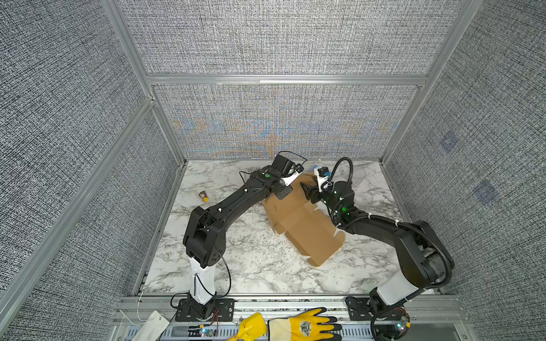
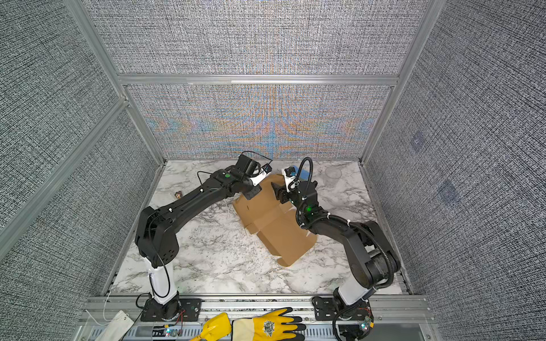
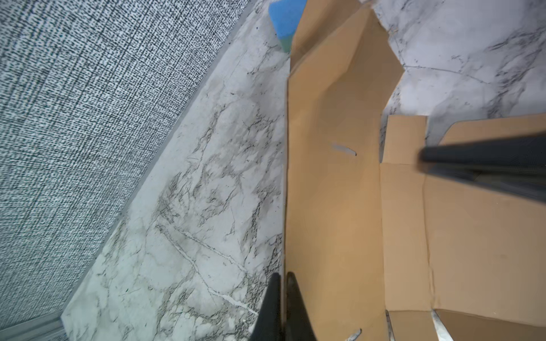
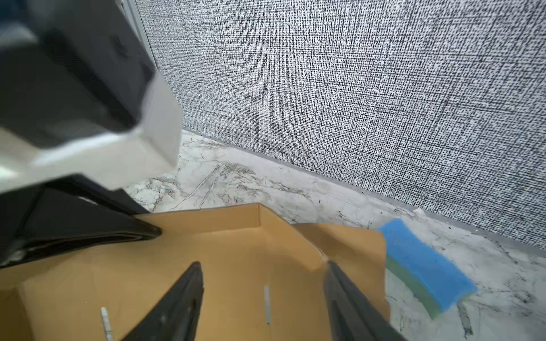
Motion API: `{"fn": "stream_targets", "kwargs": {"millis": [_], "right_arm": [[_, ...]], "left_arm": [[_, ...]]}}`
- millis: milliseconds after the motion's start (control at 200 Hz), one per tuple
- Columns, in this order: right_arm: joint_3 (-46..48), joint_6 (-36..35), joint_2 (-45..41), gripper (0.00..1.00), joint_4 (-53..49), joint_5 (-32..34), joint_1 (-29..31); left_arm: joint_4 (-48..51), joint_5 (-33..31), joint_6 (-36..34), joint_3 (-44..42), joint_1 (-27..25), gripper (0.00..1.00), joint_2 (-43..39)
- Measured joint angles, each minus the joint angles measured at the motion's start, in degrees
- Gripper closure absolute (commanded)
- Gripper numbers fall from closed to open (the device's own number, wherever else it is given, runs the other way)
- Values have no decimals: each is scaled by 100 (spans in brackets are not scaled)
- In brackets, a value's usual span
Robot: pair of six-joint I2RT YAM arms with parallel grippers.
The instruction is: Fold the paper box
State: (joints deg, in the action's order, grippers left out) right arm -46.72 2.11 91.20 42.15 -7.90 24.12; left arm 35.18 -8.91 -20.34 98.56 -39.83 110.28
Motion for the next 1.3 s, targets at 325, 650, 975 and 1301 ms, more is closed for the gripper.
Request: {"fn": "stream_targets", "kwargs": {"millis": [325,650,975,1301], "right_arm": [[4,721,-732,31,-1176,-76,-782],[-798,1147,-175,32,-2179,-507,-1069],[-1095,1469,411,36,-2155,-970,-988],[-920,1589,546,37,-1707,-1071,-426]], "left_arm": [[-330,-1475,0,-334,-481,98,-4],[-890,-2712,-225,-855,-887,99,-107],[-1320,-3305,-518,-1139,-1130,99,-284],[-1672,-3460,-855,-1471,-1226,99,-503]]}}
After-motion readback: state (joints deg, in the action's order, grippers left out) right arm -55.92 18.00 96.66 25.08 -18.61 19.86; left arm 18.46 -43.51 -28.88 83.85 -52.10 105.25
